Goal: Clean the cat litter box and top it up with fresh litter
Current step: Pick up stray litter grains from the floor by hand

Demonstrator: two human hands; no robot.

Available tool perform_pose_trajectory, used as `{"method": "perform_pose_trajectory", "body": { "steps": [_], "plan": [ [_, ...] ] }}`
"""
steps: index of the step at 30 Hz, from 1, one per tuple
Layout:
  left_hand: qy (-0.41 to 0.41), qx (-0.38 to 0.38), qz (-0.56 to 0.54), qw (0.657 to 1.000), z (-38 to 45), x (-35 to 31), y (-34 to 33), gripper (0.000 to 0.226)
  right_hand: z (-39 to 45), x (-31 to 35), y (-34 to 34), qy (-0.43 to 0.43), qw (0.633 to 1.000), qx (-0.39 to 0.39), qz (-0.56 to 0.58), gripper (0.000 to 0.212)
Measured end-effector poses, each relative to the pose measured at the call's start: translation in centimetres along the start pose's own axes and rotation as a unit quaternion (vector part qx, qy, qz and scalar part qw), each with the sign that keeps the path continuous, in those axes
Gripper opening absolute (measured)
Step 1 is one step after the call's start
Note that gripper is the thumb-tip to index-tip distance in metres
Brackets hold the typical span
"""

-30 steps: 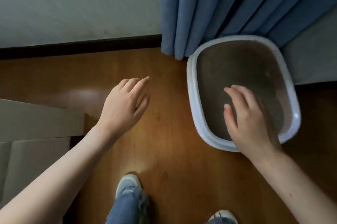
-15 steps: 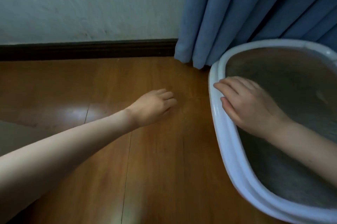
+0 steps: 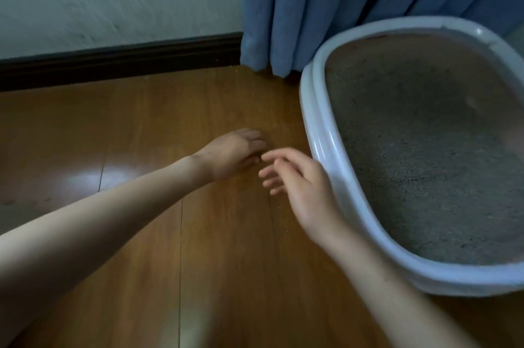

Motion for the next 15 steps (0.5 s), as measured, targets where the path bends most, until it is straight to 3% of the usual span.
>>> {"method": "perform_pose_trajectory", "body": {
  "steps": [3, 7, 9, 11, 15],
  "plan": [
    [0.005, 0.010, 0.009, 1.000, 0.3, 0.8, -0.7, 0.031, -2.6, -5.3, -1.6, -0.145, 0.959, -0.064, 0.235, 0.028],
    [-0.010, 0.000, 0.017, 1.000, 0.8, 0.4, -0.9, 0.026, -5.1, -8.0, -3.6, -0.257, 0.856, -0.080, 0.441, 0.032],
    [-0.023, -0.017, 0.027, 0.999, 1.0, 0.1, -0.8, 0.021, -5.0, -8.5, -3.6, -0.276, 0.796, -0.099, 0.529, 0.036],
    [-0.037, -0.030, 0.044, 0.998, 1.4, -0.1, -0.8, 0.017, -4.5, -8.9, -2.9, -0.264, 0.759, -0.131, 0.581, 0.037],
    [-0.078, -0.072, 0.086, 0.991, 1.9, -1.1, -0.1, 0.008, -3.1, -9.7, -1.3, -0.238, 0.741, -0.161, 0.607, 0.037]
  ]
}}
Point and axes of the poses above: each hand's wrist, its own z-axis towards the middle knuckle, its own y-axis out of the back of the hand, x = y × z, the point moved 8 cm from there along z, towards the middle knuckle, and after that the axes turned 7 degrees about z, right-handed, at the moved point
